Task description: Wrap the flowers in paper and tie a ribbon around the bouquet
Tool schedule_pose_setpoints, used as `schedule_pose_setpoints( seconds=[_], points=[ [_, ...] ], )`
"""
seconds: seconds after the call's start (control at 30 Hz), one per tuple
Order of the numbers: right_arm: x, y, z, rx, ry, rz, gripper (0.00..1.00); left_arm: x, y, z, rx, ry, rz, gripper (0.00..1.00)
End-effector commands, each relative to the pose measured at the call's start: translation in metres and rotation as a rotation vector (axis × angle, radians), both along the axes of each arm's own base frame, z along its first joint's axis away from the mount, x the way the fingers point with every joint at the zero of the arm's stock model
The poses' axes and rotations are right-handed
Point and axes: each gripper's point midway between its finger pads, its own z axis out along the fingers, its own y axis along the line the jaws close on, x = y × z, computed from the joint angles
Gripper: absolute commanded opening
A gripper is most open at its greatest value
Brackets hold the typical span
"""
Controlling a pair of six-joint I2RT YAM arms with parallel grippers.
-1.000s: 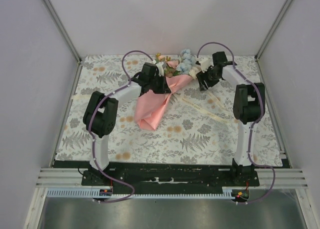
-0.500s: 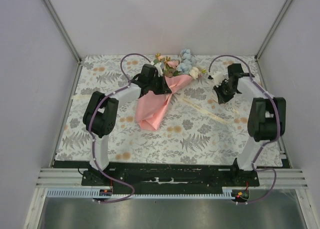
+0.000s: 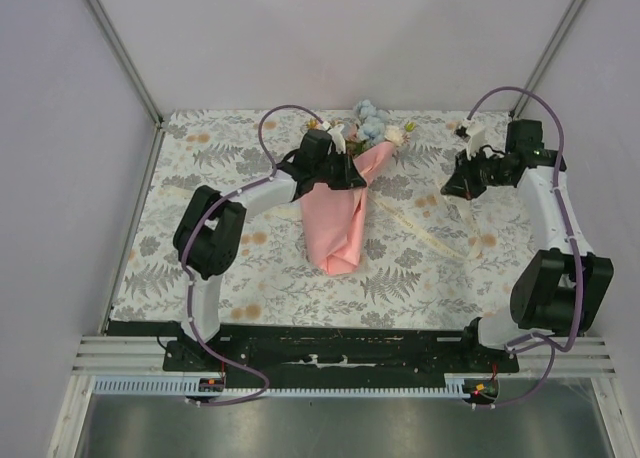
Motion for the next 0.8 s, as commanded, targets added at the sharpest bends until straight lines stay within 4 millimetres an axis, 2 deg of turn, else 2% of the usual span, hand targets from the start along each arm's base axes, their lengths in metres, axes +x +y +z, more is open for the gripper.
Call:
schedule_pose_setpoints(
  seconds=[0.0,0.07,0.2,0.23,0.27,0.43,0.47,0.57,0.7,0.77],
  points=[
    [0.012,0.035,0.064,0.223,-0.069,0.058,0.00,0.007,-0.023,0.019,-0.050,-0.088,-0.061,0.02],
    [0.022,0.049,0.072,0.263,-0.060,0.046,0.00,-0.002,-0.024,-0.002,-0.047,-0.042,-0.093,0.02],
    [0.041,0.096,0.081,0.392,-0.029,0.056,0.00,-0.023,-0.034,-0.020,-0.134,-0.037,-0.183,0.02],
    [0.050,0.099,0.081,0.411,-0.030,0.047,0.00,-0.025,-0.035,-0.023,-0.147,-0.032,-0.198,0.02],
    [0.049,0.119,0.079,0.431,-0.003,0.074,0.00,-0.027,-0.037,-0.027,-0.149,-0.035,-0.219,0.02],
    [0.075,0.161,0.079,0.548,0.059,0.041,0.00,-0.027,-0.036,-0.028,-0.167,-0.057,-0.250,0.02],
    [0.081,0.170,0.073,0.548,0.070,0.036,0.00,-0.028,-0.036,-0.025,-0.180,-0.058,-0.255,0.02],
    [0.099,0.184,0.033,0.482,0.121,-0.014,0.00,-0.030,-0.036,-0.022,-0.191,-0.067,-0.256,0.02],
    [0.123,0.177,-0.018,0.376,0.167,-0.099,0.00,-0.030,-0.033,-0.019,-0.190,-0.084,-0.254,0.02],
    [0.131,0.173,-0.037,0.323,0.173,-0.108,0.00,-0.029,-0.032,-0.016,-0.186,-0.092,-0.252,0.03]
  ],
)
